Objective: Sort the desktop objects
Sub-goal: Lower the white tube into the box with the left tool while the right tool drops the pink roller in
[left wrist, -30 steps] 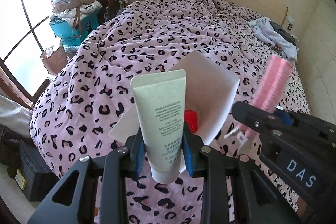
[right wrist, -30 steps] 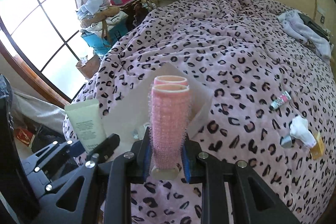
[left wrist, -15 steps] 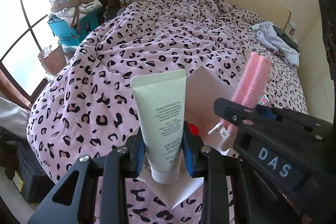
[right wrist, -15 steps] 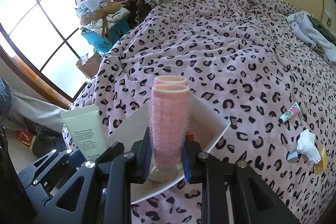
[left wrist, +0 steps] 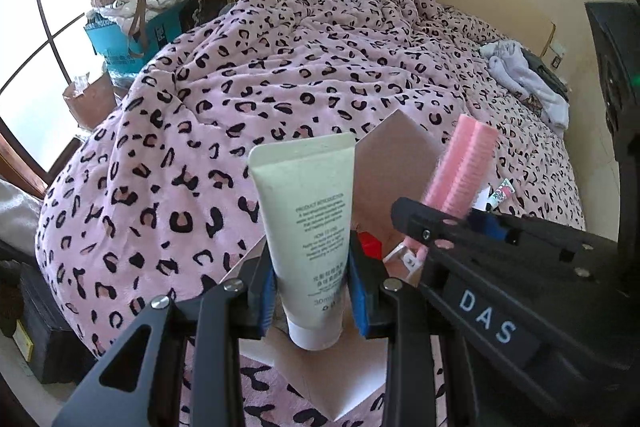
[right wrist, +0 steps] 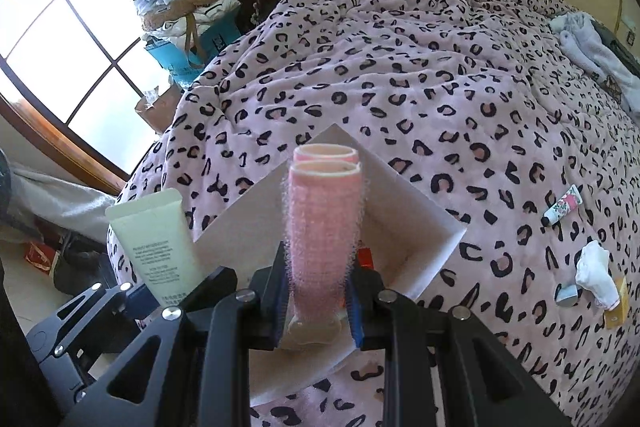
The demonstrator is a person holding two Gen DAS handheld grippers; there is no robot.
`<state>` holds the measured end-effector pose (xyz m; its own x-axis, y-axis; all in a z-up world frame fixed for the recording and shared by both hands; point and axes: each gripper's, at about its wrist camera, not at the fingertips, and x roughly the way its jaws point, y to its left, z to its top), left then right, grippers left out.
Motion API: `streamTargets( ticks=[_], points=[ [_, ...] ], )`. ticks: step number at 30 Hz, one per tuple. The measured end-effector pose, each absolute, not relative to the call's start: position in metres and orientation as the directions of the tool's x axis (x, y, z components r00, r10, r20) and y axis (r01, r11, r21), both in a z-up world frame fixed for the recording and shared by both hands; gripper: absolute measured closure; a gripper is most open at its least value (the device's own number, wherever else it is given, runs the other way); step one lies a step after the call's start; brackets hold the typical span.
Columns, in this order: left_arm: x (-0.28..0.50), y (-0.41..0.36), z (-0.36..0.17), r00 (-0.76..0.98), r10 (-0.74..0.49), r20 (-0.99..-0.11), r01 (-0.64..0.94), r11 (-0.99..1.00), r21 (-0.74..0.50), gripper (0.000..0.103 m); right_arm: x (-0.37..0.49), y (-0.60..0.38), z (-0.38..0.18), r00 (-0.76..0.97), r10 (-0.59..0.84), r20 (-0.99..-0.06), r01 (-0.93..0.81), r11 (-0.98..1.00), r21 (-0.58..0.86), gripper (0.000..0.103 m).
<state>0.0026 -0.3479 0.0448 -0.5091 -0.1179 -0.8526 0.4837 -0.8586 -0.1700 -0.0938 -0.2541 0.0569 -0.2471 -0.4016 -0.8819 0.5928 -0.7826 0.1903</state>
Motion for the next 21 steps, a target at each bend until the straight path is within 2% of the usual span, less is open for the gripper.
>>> streamTargets(
  ticks=[12,19,21],
  points=[
    [-0.004,-0.349,0.021,-0.487,-0.102,-0.868,0.489,-0.855,-0.173,0.071,-0.101,-0.258,0.031,-0.199,-0.378,-0.904,0.578,-0.790,0.203,0.077],
    [-0.001,-0.350,0.023,-0.499,-0.097,-0.861,0.491,-0.851,-0.189,0.059,-0.106,-0.257,0.029,-0.189,-0.372,-0.909,0.563,-0.799,0.211,0.074],
    [0.002,-0.351,0.026,-0.508,-0.089,-0.857,0.488,-0.849,-0.201,0.052,-0.107,-0.257,0.030,-0.179,-0.375,-0.909,0.559,-0.799,0.220,0.073]
  ],
)
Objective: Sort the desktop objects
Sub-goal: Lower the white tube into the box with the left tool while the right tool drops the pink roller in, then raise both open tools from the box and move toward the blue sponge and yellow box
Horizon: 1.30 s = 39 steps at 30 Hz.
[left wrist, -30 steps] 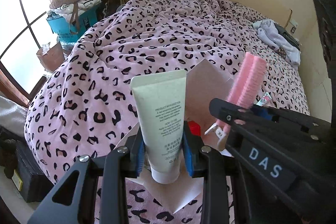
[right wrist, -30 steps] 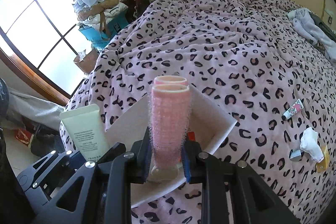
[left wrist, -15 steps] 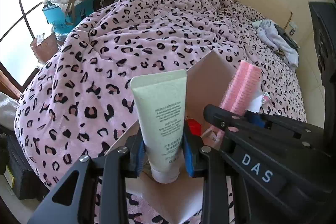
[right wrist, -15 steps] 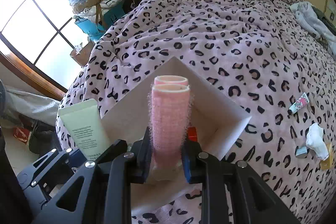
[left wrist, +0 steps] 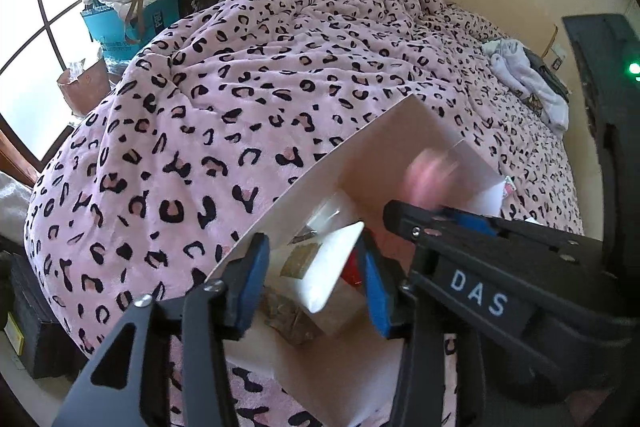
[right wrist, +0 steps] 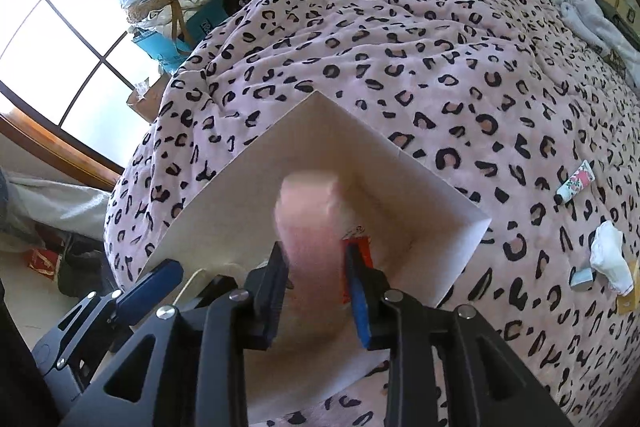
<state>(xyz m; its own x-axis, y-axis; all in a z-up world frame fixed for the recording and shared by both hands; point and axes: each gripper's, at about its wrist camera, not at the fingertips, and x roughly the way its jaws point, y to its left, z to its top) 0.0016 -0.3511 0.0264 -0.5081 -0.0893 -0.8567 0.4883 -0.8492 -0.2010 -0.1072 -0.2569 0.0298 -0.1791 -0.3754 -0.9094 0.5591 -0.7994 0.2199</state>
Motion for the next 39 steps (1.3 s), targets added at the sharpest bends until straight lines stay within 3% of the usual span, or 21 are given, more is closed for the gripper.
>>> streamTargets(
  ticks=[11,13,16,22,27,32,39],
  points=[
    [0.020,-0.343,0.064,-0.557,-0.118,-0.822,0.480,-0.853,-0.204,0.048,-0.107,-0.236,0.065,-0.215,-0.387,-0.897,0.533,-0.816,0.224,0.070],
    [0.027,-0.335,0.084,-0.589,-0.126,-0.799,0.467,-0.859,-0.208,0.042,-0.104,-0.220,0.085,-0.261,-0.381,-0.887,0.524,-0.827,0.201,0.070],
    [0.039,-0.314,0.117,-0.643,-0.157,-0.749,0.441,-0.876,-0.195,0.027,-0.093,-0.188,0.114,-0.335,-0.352,-0.874,0.512,-0.847,0.145,0.057],
    [0.058,-0.260,0.151,-0.722,-0.127,-0.680,0.343,-0.919,-0.193,0.017,-0.054,-0.087,0.145,-0.519,-0.286,-0.806,0.417,-0.907,0.053,0.034],
    [0.054,-0.210,0.117,-0.694,-0.041,-0.719,0.255,-0.948,-0.192,0.017,-0.021,0.007,0.116,-0.576,-0.245,-0.780,0.296,-0.952,0.080,0.033],
    [0.041,-0.161,0.052,-0.597,0.049,-0.801,0.192,-0.960,-0.202,0.017,0.003,0.096,0.044,-0.550,-0.178,-0.816,0.039,-0.981,0.188,0.033],
    [0.036,-0.104,-0.028,-0.492,0.087,-0.866,0.134,-0.976,-0.174,0.017,0.032,0.142,-0.028,-0.545,-0.087,-0.834,-0.106,-0.979,0.172,0.033]
  ],
)
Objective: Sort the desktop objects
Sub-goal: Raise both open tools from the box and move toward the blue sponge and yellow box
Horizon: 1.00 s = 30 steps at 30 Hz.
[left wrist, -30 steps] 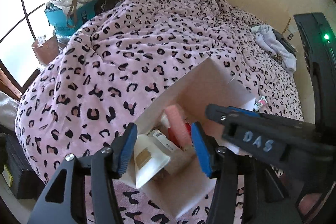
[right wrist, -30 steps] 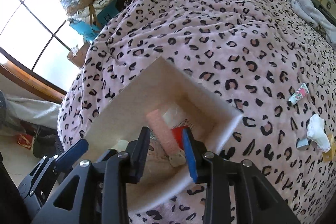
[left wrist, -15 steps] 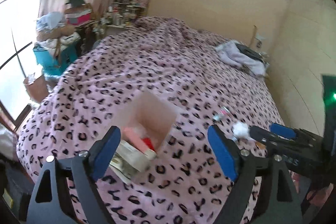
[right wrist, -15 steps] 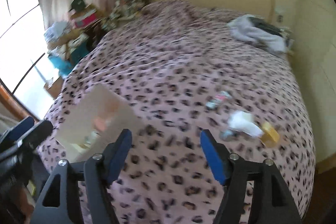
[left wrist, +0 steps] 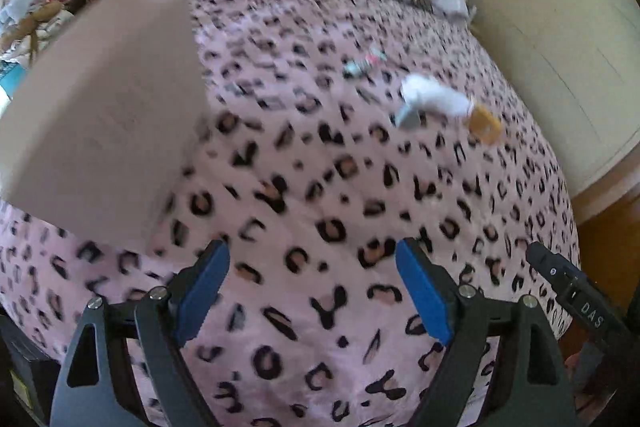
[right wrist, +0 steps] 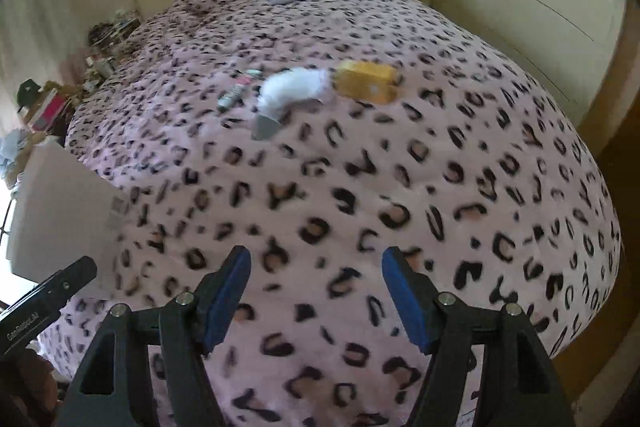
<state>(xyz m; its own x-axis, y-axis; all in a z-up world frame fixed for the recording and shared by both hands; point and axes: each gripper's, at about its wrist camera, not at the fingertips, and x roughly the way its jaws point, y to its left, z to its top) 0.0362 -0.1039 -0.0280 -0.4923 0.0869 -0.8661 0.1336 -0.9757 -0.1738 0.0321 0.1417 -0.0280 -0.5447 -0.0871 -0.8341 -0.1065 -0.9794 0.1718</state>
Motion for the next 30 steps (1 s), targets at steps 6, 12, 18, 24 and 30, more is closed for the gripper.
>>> streamTargets(
  ticks=[6,12,18,24,30],
  points=[
    [0.027,-0.071,-0.041,-0.479,0.079,-0.874,0.095,-0.985,-0.141,0.017,0.039,0.153,-0.052,-0.535,-0.103,-0.839,-0.121,-0.973,0.198,0.033],
    [0.016,-0.044,-0.032,-0.496,0.072,-0.865,0.052,-0.992,-0.113,0.017,0.036,0.163,-0.045,-0.578,-0.068,-0.814,-0.137,-0.974,0.178,0.033],
    [0.009,-0.023,-0.033,-0.487,0.056,-0.871,0.031,-0.996,-0.082,0.017,0.031,0.168,-0.046,-0.562,-0.013,-0.827,-0.146,-0.983,0.115,0.033],
    [-0.002,-0.012,-0.042,-0.470,0.036,-0.882,0.035,-0.998,-0.059,0.017,0.026,0.172,-0.045,-0.544,0.074,-0.836,-0.164,-0.986,0.020,0.033],
    [-0.019,0.001,-0.043,-0.464,0.055,-0.884,0.018,-0.997,-0.072,0.017,0.010,0.178,-0.042,-0.550,0.070,-0.832,-0.157,-0.987,0.021,0.033]
  ],
)
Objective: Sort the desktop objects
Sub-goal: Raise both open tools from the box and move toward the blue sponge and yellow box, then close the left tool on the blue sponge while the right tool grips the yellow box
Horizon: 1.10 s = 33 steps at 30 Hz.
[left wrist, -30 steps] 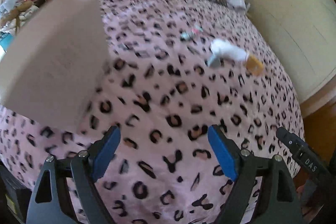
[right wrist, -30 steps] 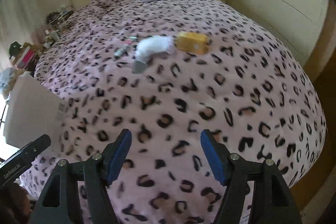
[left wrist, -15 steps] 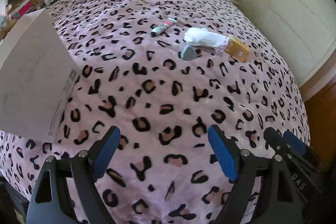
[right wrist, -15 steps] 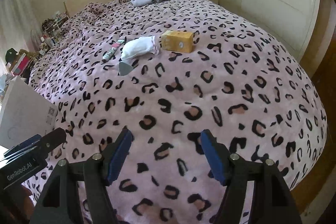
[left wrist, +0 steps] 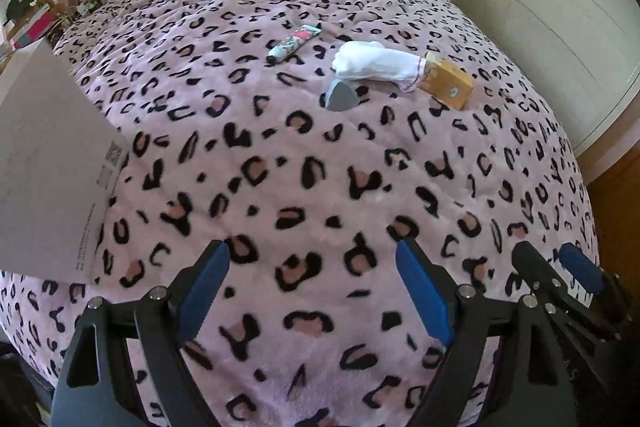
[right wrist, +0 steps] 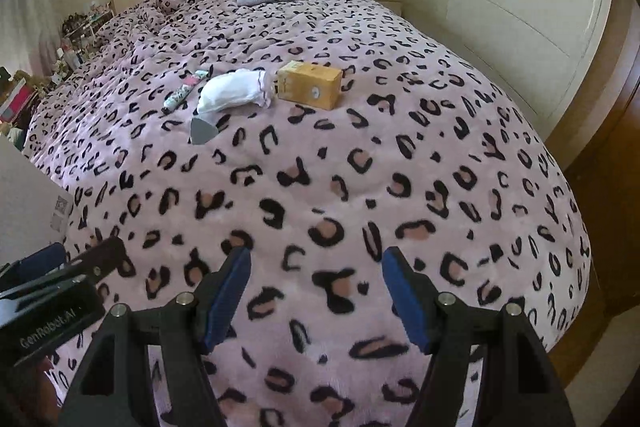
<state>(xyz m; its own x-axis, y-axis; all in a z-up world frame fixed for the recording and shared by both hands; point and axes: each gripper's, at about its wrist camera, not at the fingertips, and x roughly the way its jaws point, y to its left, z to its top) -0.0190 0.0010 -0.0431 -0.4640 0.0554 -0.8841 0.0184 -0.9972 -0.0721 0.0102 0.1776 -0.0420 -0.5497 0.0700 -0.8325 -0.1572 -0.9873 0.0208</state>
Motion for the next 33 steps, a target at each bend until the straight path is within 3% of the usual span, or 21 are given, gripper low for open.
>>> streamTargets(
  ticks=[6,9,26,33],
  points=[
    [-0.062,0.003,-0.031,-0.498,0.068,-0.864,0.011,-0.996,-0.085,0.016,-0.031,0.189,-0.033,-0.593,0.046,-0.804,-0.112,-0.993,0.026,0.033],
    [-0.089,-0.005,-0.036,-0.497,0.071,-0.865,0.019,-0.996,-0.092,0.006,-0.054,0.199,-0.036,-0.600,0.028,-0.799,-0.108,-0.993,0.046,0.033],
    [-0.224,0.011,-0.141,-0.378,0.112,-0.919,0.103,-0.981,-0.162,0.006,-0.147,0.235,-0.083,-0.572,-0.001,-0.821,-0.123,-0.989,0.087,0.033],
    [-0.237,0.018,-0.149,-0.400,0.052,-0.915,0.120,-0.987,-0.108,0.006,-0.182,0.249,-0.098,-0.578,-0.092,-0.811,-0.047,-0.988,0.145,0.033]
  ],
)
